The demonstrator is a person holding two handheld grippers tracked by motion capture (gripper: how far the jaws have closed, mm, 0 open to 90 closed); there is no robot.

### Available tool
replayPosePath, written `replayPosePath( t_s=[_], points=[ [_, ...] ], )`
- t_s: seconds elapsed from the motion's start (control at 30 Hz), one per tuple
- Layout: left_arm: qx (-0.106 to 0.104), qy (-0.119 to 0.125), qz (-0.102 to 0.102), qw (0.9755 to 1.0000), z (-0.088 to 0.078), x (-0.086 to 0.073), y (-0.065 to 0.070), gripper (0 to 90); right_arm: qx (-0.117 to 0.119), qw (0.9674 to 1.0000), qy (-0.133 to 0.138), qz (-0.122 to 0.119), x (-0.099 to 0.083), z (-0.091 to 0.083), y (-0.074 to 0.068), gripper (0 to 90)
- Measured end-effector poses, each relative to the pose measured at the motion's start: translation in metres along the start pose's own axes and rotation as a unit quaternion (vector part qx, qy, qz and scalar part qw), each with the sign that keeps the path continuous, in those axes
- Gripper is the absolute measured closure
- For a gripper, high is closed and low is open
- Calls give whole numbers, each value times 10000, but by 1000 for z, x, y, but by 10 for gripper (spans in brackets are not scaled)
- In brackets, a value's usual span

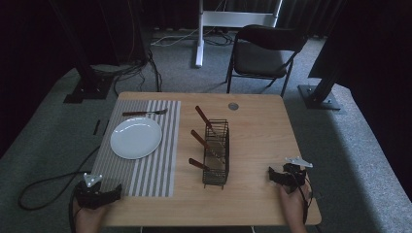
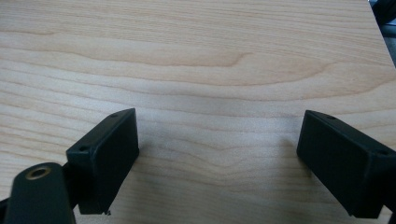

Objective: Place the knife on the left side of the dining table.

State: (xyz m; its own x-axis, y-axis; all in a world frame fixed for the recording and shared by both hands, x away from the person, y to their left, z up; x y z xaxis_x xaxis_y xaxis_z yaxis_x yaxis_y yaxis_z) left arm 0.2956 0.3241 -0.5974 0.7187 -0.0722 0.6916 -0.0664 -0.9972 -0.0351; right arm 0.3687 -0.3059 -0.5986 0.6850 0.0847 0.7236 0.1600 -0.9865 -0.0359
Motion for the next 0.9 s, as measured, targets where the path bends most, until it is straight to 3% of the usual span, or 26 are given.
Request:
replayPosePath(
  t_s=[0.6, 0.9],
  points=[
    [-88, 22, 78, 9999, 0, 0, -1, 3, 2, 10000, 1, 0, 0, 0, 0, 120],
    [-193, -34, 251, 9995, -1, 1, 0, 7, -3, 10000, -3, 5, 0, 0, 0, 120]
  ],
)
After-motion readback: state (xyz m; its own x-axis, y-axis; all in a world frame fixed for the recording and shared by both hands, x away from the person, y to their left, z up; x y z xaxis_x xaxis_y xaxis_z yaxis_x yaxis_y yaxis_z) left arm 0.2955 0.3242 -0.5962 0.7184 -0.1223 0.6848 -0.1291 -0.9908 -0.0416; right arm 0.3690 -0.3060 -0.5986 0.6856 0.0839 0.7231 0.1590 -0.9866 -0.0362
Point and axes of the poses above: each handheld gripper's, and its own axes: z roughly forward along the jaws, x roughly out of its top, y roughly to its right, the point moved 7 cm from there along z, roughly forward along the jaws, and after that the axes turned 2 degrees about x, right-handed, at the moved point
